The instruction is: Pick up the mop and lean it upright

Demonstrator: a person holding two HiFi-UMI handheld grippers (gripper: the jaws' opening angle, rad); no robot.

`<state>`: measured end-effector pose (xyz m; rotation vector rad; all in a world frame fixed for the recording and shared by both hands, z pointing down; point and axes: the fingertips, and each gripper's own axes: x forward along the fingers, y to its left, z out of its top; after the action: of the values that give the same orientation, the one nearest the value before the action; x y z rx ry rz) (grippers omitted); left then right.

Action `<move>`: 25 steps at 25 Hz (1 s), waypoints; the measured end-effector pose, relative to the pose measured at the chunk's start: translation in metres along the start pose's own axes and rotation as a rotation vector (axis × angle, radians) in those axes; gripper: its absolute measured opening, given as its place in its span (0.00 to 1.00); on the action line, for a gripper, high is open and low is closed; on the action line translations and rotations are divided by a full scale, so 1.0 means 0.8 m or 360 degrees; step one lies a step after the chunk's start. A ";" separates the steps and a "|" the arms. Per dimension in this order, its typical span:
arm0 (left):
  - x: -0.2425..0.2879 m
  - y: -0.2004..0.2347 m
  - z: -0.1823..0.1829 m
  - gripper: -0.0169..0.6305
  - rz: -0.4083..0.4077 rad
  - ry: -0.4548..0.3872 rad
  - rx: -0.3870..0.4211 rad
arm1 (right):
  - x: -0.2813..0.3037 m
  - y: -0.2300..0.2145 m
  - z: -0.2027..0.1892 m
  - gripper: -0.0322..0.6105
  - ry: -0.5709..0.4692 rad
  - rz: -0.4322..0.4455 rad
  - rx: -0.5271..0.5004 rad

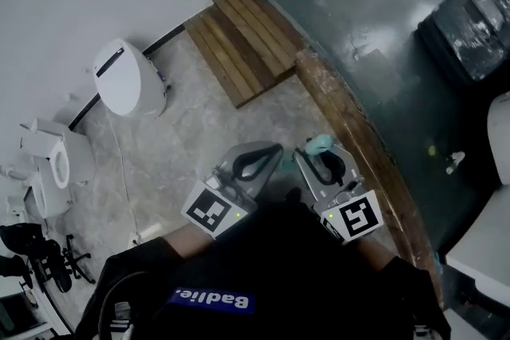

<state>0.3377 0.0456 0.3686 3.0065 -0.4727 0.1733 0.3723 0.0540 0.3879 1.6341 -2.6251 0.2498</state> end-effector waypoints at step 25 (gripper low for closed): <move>-0.184 0.246 0.008 0.05 0.0420 -0.0251 -0.0061 | 0.264 0.115 0.022 0.22 0.0134 0.0332 -0.0223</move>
<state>0.1381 -0.0976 0.3580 2.9220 -0.8772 -0.0549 0.1967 -0.0965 0.3851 1.2810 -2.6810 0.1341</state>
